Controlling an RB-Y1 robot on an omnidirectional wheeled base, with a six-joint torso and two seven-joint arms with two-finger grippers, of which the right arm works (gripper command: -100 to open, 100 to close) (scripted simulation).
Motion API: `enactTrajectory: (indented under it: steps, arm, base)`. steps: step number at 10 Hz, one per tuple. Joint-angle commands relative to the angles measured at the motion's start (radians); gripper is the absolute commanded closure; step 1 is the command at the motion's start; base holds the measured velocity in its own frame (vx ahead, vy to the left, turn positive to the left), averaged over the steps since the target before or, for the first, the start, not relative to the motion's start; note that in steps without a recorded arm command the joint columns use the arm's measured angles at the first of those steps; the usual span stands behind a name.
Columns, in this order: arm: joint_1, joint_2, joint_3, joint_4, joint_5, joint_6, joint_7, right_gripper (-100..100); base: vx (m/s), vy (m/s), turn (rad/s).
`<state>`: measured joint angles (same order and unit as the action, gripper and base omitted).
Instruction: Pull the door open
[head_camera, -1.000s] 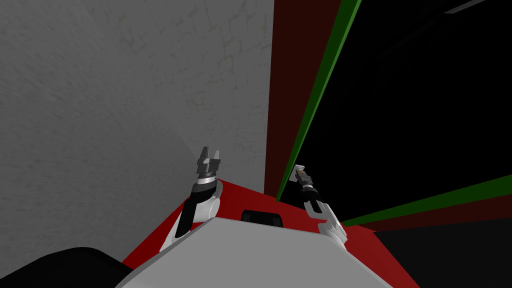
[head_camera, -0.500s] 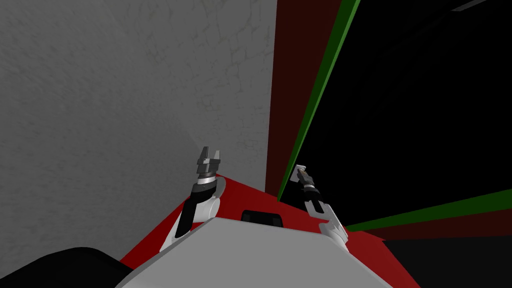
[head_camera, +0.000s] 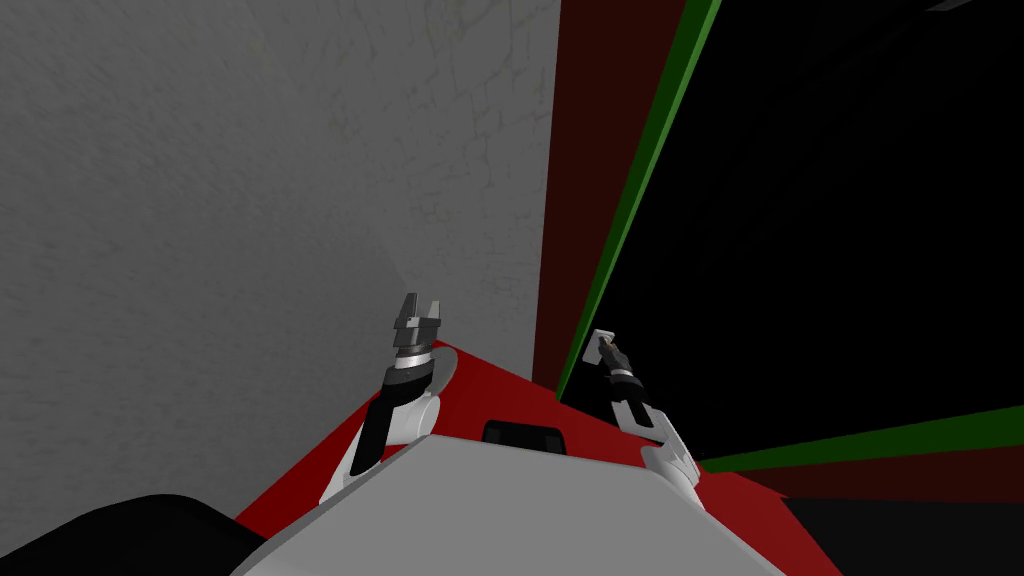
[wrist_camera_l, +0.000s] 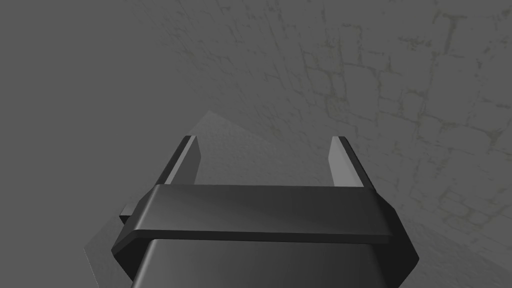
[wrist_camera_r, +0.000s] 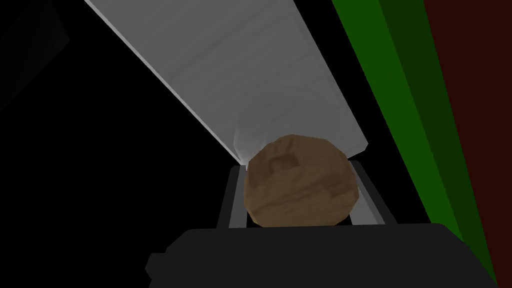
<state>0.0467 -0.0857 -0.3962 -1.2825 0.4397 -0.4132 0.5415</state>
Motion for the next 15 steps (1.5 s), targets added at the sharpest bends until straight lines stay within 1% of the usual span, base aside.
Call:
enactTrajectory:
  steps: [1, 2, 3, 4, 5, 6, 7, 8, 9, 10, 11, 12, 13, 14, 15]
  arm:
    - [-0.001, 0.002, 0.008, 0.0, -0.022, -0.004, -0.03, 100]
    - [-0.002, -0.005, 0.01, 0.005, -0.061, -0.005, -0.068, 100]
    - [-0.003, -0.011, 0.013, 0.009, -0.091, -0.006, -0.094, 100]
    - [-0.003, -0.011, 0.013, 0.009, -0.1, -0.006, -0.107, 100]
    - [-0.004, -0.017, 0.015, 0.013, -0.139, -0.007, -0.142, 100]
    - [-0.006, -0.024, 0.018, 0.018, -0.169, -0.009, -0.168, 100]
    - [-0.006, -0.024, 0.018, 0.018, -0.182, -0.009, -0.185, 100]
    - [-0.007, -0.03, 0.02, 0.023, -0.222, -0.01, -0.219, 100]
    - [-0.007, -0.03, 0.02, 0.023, -0.225, -0.01, -0.225, 100]
    - [-0.008, -0.037, 0.023, 0.028, -0.268, -0.011, -0.264, 100]
    - [-0.009, -0.044, 0.026, 0.032, -0.298, -0.013, -0.29, 100]
    - [-0.009, -0.044, 0.026, 0.032, -0.313, -0.013, -0.306, 100]
    - [-0.01, -0.051, 0.028, 0.038, -0.352, -0.014, -0.341, 100]
    - [-0.01, -0.051, 0.028, 0.038, -0.359, -0.014, -0.347, 100]
    - [-0.011, -0.058, 0.031, 0.043, -0.401, -0.016, -0.387, 100]
  base:
    - [-0.052, -0.024, 0.085]
    - [-0.05, -0.023, 0.119]
    - [-0.082, -0.035, 0.161]
    - [-0.064, -0.032, 0.077]
    - [-0.062, -0.02, 0.101]
    - [-0.086, -0.034, 0.208]
    - [-0.066, -0.038, 0.082]
    - [-0.069, -0.038, 0.113]
    - [-0.052, -0.025, 0.062]
    - [-0.058, -0.014, 0.121]
    - [-0.084, -0.04, 0.151]
    - [-0.067, -0.031, 0.1]
    - [-0.071, -0.025, 0.121]
    - [-0.057, -0.016, 0.07]
    - [-0.06, -0.02, 0.145]
